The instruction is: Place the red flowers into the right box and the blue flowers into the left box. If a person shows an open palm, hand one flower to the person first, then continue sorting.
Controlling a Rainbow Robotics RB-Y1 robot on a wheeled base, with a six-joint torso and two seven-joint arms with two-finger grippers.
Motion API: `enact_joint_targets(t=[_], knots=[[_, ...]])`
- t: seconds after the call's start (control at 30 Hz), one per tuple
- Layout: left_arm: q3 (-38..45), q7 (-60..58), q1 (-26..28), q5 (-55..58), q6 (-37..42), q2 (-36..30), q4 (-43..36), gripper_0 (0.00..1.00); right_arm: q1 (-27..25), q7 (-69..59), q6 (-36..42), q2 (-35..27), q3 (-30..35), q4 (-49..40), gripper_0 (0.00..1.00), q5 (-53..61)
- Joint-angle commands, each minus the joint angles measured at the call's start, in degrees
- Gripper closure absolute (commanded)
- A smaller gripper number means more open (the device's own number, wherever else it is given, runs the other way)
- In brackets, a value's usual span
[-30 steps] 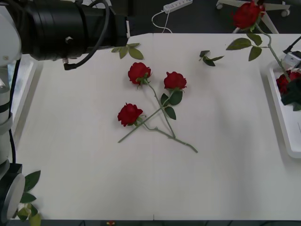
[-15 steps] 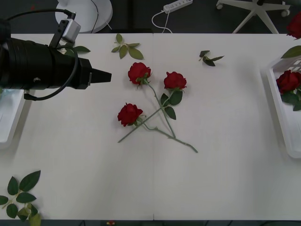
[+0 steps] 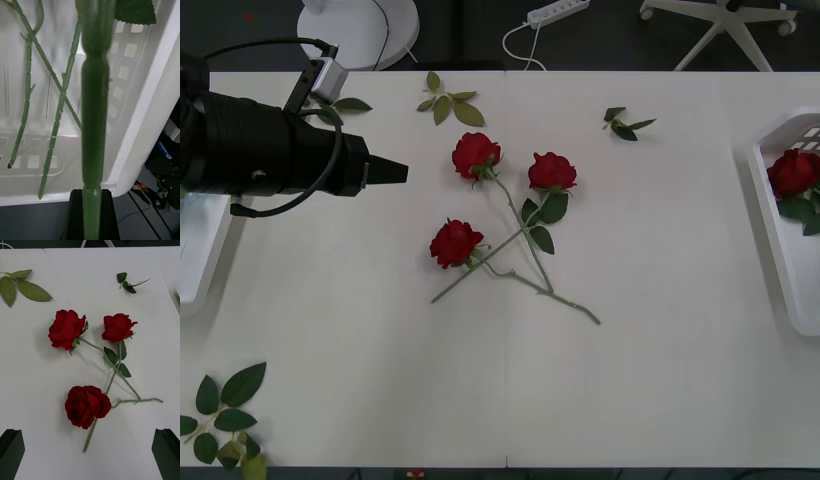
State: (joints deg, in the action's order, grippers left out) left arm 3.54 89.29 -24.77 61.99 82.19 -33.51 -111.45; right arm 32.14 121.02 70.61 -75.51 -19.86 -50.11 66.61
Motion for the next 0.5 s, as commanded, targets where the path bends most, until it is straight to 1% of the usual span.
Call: enact_joint_targets(t=[0.03, 0.13, 0.37, 0.47, 0.5], knots=[[-1.3, 2.4, 0.0, -0.6, -0.5, -1.8, -0.4, 0.0, -1.0, 1.1, -3.8, 2.8, 1.7, 2.7, 1.0, -3.9], [-1.8, 2.3, 0.0, -0.6, -0.6, -1.6, -0.3, 0.0, -1.2, 1.4, -6.3, 4.4, 1.7, 4.9, 1.0, -5.6], [-4.9, 1.4, -0.2, -1.3, -3.6, -1.6, -0.1, 0.0, -1.2, 1.0, -7.7, 7.0, 1.7, 7.1, 1.0, -10.0], [-6.6, 0.8, -1.3, -1.2, -4.9, -1.6, 1.7, 0.0, -1.2, 1.0, -8.0, 7.5, 1.7, 7.8, 1.0, -11.0], [-7.4, 0.4, -2.5, -0.8, -5.7, -1.3, 3.5, 0.0, -1.2, 1.1, -8.2, 7.7, 1.7, 7.9, 1.0, -11.5]])
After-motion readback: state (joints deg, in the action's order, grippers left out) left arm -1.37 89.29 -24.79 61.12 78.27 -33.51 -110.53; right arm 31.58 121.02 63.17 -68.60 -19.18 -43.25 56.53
